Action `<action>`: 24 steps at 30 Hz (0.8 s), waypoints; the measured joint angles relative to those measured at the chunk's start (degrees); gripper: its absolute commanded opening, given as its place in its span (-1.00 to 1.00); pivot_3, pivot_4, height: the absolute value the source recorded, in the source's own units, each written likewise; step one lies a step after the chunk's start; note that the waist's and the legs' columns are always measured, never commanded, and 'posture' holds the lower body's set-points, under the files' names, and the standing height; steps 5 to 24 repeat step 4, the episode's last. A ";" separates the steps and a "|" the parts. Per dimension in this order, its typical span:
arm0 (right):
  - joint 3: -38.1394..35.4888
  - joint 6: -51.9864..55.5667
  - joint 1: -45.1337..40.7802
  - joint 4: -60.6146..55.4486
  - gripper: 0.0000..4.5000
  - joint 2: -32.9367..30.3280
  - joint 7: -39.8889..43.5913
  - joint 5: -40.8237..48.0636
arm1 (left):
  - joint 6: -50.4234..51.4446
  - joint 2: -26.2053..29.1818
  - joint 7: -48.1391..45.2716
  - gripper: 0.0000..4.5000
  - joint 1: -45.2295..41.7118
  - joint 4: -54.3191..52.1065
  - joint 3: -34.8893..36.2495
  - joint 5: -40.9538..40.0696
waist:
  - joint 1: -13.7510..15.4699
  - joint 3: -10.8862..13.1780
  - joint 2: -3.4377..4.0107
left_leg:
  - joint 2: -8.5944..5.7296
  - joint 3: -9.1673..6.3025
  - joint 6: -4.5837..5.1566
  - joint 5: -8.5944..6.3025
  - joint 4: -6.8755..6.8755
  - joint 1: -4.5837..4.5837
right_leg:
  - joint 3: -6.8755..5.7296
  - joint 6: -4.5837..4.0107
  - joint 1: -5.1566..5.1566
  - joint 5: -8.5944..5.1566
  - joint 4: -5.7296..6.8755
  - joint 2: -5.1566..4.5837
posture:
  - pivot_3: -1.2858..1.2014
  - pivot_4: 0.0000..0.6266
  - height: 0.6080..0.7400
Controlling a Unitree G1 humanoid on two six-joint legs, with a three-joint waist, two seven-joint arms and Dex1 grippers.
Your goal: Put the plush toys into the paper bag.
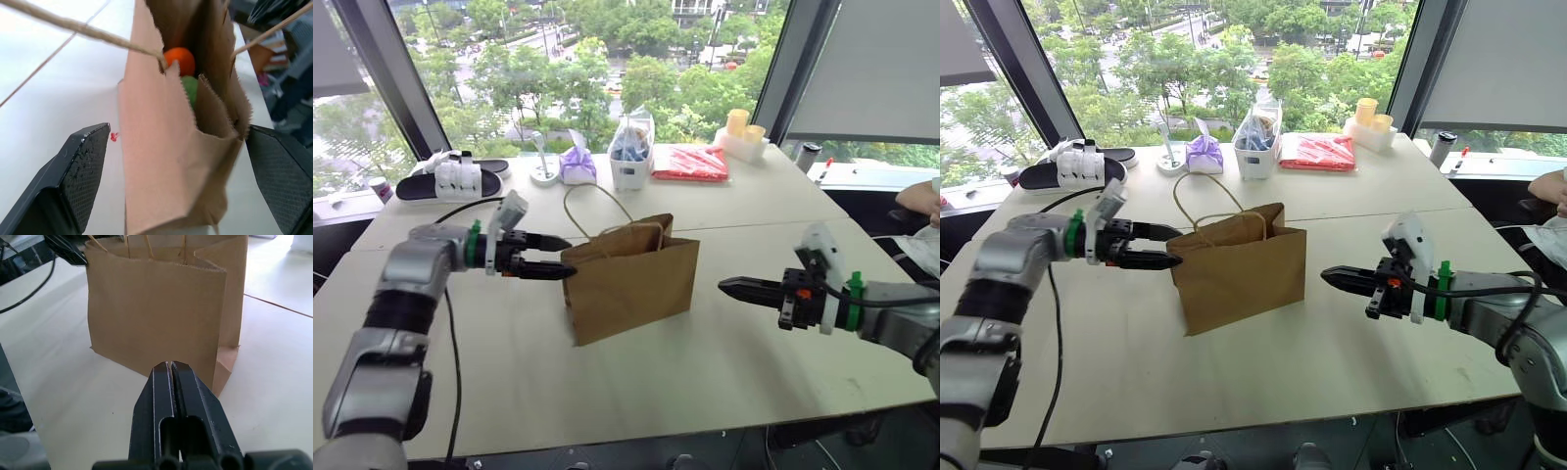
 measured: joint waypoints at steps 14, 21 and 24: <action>5.34 -3.90 -2.84 3.48 -1.00 -0.54 3.67 -3.96 | 7.24 2.00 7.05 0.96 10.09 -16.86 7.15 -5.54 | 0.12 -0.01 0.02 | 0.01 0.03 -0.01 0.00 -0.01 0.02 | 0.01 0.00 0.01 0.00 -0.02 -0.02 | 0.03 -0.52 1.00; 5.34 -3.90 -2.84 3.48 -1.00 -0.54 3.67 -3.96 | 7.24 2.00 7.05 0.96 10.09 -16.86 7.15 -5.54 | 0.12 -0.01 0.02 | 0.01 0.03 -0.01 0.00 -0.01 0.02 | 0.01 0.00 0.01 0.00 -0.02 -0.02 | 0.03 -0.52 1.00; 5.34 -3.90 -2.84 3.48 -1.00 -0.54 3.67 -3.96 | 7.24 2.00 7.05 0.96 10.09 -16.86 7.15 -5.54 | 0.12 -0.01 0.02 | 0.01 0.03 -0.01 0.00 -0.01 0.02 | 0.01 0.00 0.01 0.00 -0.02 -0.02 | 0.03 -0.52 1.00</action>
